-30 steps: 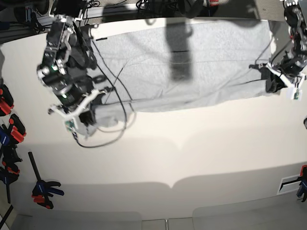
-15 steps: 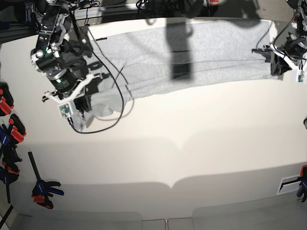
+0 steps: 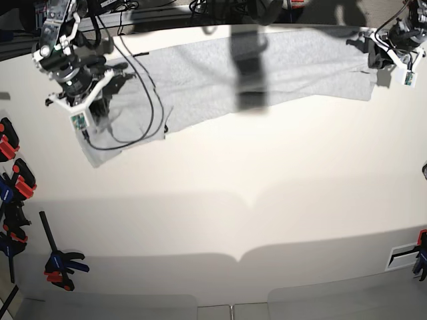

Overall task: Fold the T-shirt properly
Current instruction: 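Fold the grasped side of the shirt inward with both grippers, lifting it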

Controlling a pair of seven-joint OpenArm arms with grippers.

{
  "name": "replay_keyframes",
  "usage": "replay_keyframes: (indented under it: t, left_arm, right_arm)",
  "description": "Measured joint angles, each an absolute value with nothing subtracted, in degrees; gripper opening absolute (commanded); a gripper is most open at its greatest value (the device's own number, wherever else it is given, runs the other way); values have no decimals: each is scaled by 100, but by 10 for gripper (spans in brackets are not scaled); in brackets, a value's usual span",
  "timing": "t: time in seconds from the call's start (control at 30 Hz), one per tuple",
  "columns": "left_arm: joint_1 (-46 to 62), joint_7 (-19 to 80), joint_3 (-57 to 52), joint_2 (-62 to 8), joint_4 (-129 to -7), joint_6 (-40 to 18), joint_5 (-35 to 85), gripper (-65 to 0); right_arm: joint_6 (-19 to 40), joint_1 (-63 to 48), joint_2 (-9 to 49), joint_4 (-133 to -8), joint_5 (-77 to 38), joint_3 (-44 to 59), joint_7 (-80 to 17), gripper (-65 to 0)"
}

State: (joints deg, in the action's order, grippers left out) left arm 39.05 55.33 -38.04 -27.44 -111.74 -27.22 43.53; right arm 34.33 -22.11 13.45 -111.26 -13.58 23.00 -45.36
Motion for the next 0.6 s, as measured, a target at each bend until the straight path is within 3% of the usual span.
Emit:
replay_keyframes:
  t: [0.33, 0.37, 0.4, 0.43, 0.5, 0.53, 0.6]
  left_arm:
    - [3905, 5537, -3806, -2475, -11174, -2722, 4353, -650]
    - [3903, 5561, -3806, -2477, -11174, -2722, 4351, -650]
    - [3903, 5588, -3806, -2477, -11174, -2722, 4351, -650]
    - [3903, 5669, -3806, -2480, -11174, -2722, 4351, -609]
    - [3903, 5885, -3806, -2475, -11174, -2718, 4351, -457]
    - [3903, 5970, -3806, -2477, -11174, -2720, 4351, -404]
    - [3900, 6265, -3806, -2477, -11174, -2722, 4348, -369]
  right_arm:
    - [3411, -2331, 1347, -11128, -1354, 2300, -4689, -650]
    - [3411, -2329, 1347, -11128, -1354, 2300, -4775, -631]
    - [3411, -2329, 1347, -11128, -1354, 2300, -4858, -563]
    - [3409, -2329, 1347, -11128, -1347, 2300, -4989, -501]
    - [3406, -2318, 1350, -11131, -1347, 2300, -5367, -425]
    - [3402, -2318, 1347, -11131, -1350, 2300, -5564, -418]
    - [3343, -2318, 1347, -11131, -1352, 2300, -5977, -419]
